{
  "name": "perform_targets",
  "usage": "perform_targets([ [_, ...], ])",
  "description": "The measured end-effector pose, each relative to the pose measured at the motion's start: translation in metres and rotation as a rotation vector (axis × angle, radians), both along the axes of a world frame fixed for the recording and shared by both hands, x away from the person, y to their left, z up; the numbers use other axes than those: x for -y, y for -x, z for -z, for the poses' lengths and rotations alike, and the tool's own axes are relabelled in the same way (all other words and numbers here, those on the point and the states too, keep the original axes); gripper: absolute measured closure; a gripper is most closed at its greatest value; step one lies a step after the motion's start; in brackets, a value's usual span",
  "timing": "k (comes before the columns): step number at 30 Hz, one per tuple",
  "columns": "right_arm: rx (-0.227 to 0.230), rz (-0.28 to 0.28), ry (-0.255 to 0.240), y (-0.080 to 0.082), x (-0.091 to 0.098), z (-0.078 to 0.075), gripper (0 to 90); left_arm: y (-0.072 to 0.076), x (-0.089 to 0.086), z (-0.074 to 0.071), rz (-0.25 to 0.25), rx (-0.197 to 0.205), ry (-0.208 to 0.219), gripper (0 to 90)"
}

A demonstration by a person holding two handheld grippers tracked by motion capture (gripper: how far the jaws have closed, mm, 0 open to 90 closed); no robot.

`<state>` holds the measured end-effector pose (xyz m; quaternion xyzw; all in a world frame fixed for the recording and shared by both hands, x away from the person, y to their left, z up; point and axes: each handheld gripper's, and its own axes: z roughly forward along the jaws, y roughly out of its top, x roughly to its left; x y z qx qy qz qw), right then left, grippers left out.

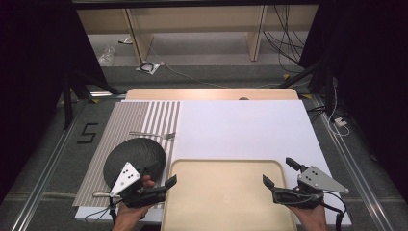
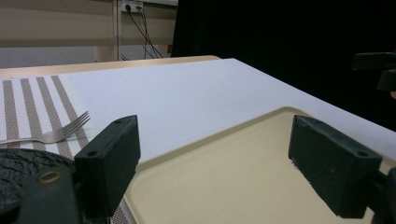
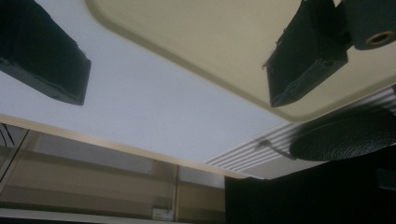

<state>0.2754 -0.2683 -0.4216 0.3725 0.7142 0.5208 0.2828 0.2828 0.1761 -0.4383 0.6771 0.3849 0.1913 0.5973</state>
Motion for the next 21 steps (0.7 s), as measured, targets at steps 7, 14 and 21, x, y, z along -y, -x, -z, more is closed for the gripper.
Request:
perform_targets([
  [7, 0.008, 0.003, -0.004, 0.0000, -0.0004, -0.0001, 7.3, -0.0001, -0.0003, 0.0000, 0.000, -0.001, 0.001, 16.7],
  [14, 0.010, 0.002, -0.002, 0.0003, -0.0006, -0.0003, 7.2, -0.0003, -0.0008, -0.0001, -0.002, -0.006, 0.008, 16.7],
  [21, 0.011, -0.001, 0.002, 0.0002, -0.0014, 0.0000, 7.3, 0.0002, -0.0006, 0.0001, 0.003, -0.011, -0.004, 17.3],
])
